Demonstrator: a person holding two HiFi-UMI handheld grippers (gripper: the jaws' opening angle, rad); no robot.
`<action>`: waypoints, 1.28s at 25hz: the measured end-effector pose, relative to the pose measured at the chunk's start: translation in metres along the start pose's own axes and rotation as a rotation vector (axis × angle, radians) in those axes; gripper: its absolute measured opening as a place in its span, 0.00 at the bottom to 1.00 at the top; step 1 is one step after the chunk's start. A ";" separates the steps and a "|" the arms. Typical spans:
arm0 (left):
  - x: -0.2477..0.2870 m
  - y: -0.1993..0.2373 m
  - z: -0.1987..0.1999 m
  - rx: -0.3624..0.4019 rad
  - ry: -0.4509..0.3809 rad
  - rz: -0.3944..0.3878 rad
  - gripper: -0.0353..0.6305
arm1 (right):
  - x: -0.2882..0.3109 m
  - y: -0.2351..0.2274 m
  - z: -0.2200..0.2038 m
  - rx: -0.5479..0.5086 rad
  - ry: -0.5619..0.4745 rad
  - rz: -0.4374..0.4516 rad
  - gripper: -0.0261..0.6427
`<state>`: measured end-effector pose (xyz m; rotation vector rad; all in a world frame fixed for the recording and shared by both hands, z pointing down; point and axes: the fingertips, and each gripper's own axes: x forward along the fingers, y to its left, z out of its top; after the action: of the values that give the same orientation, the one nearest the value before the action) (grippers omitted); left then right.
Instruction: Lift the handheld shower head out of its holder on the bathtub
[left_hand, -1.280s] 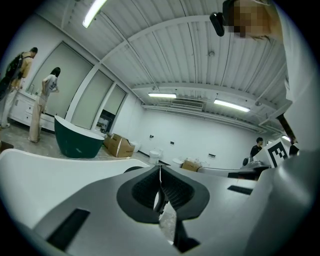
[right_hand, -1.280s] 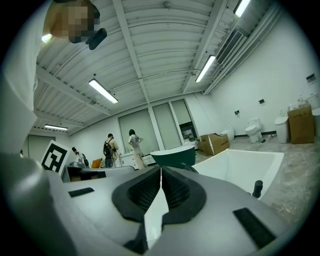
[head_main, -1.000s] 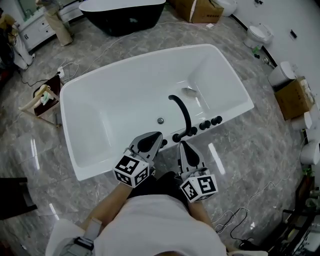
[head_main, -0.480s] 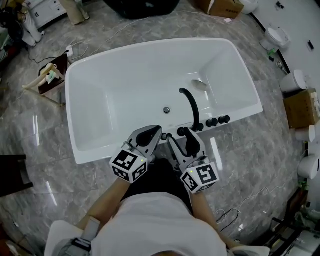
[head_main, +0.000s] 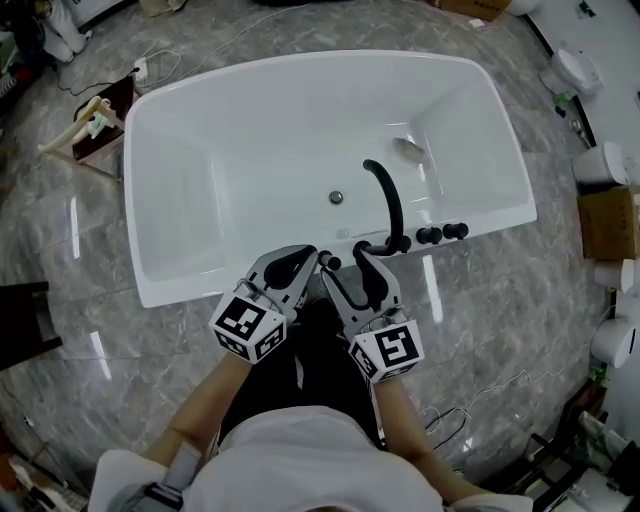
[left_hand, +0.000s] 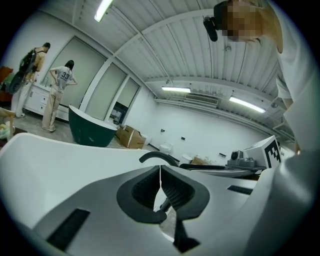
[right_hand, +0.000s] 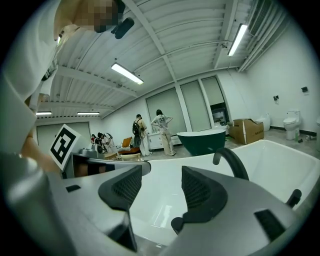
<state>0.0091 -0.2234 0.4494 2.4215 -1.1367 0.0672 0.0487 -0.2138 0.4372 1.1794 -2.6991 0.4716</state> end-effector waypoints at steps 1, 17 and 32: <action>0.001 0.002 -0.004 0.000 0.004 0.004 0.07 | 0.002 -0.002 -0.005 -0.003 0.004 0.002 0.42; 0.015 0.039 -0.089 -0.060 0.101 0.066 0.07 | 0.032 -0.029 -0.102 -0.029 0.166 0.014 0.42; 0.042 0.072 -0.149 -0.118 0.138 0.085 0.07 | 0.065 -0.047 -0.177 0.006 0.246 0.019 0.42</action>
<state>0.0053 -0.2294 0.6202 2.2287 -1.1474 0.1863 0.0425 -0.2266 0.6308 1.0232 -2.5028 0.5864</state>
